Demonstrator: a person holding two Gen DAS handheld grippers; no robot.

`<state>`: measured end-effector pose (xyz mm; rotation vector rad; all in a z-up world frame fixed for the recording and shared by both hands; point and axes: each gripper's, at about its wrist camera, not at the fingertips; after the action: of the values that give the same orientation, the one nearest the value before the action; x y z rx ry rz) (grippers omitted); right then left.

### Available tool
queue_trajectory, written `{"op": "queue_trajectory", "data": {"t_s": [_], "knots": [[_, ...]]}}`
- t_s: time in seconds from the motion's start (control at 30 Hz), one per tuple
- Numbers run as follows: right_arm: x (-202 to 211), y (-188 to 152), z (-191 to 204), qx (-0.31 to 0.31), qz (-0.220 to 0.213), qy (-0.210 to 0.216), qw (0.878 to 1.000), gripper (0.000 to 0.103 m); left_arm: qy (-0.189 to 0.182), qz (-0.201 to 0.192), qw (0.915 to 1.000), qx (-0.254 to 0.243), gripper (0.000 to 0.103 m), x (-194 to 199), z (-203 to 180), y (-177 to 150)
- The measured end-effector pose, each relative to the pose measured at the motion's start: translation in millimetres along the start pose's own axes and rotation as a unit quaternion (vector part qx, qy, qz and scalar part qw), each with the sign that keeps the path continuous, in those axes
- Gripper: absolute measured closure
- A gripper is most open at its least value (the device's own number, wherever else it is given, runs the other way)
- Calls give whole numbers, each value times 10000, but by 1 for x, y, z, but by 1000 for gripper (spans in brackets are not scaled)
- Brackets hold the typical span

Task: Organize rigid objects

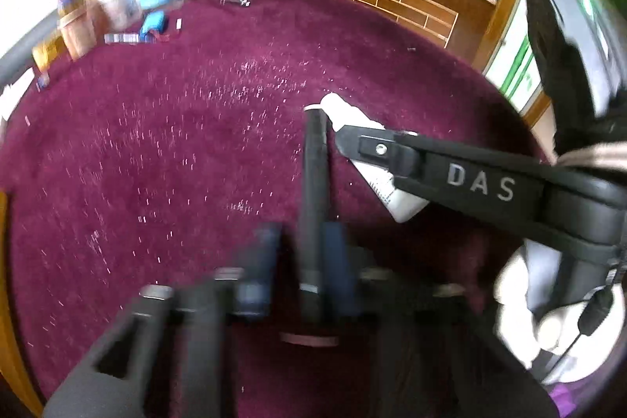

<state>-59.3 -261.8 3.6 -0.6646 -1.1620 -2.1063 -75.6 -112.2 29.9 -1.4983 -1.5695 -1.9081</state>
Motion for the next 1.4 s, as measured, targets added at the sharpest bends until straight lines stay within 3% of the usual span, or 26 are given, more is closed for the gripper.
{"op": "queue_trajectory", "data": {"t_s": [0.3, 0.47, 0.67, 0.87, 1.13, 1.2, 1.4], "knots": [[4, -1, 4, 93, 88, 160, 9998, 77, -399, -460, 9938, 929, 91, 54, 47, -22], [19, -3, 20, 95, 116, 501, 9986, 77, -582, -997, 9817, 1517, 91, 104, 89, -45], [24, -6, 66, 285, 269, 995, 9943, 77, -417, -1773, 9578, 2223, 91, 171, 160, -82], [8, -16, 128, 538, 608, 1435, 9863, 77, -159, -2348, 9263, 2943, 91, 236, 235, -141], [-26, -43, 229, 1276, 1061, 1775, 9700, 77, -28, -2323, 8932, 3850, 91, 249, 302, -214], [-37, -53, 249, 1443, 1174, 1748, 9669, 76, -41, -2310, 8905, 3920, 91, 245, 307, -221], [-64, -68, 279, 1569, 1413, 1606, 9642, 76, 107, -2310, 8931, 3859, 90, 243, 308, -228]]}}
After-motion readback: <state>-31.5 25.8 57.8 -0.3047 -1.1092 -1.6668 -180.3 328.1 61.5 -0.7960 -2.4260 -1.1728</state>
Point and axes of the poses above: each gripper's, at about its wrist camera, not at the fingertips, and x roughly against the way its jaws point, z to its left, y to its top, and after that the axes turned 2 degrees about -z, right-handed
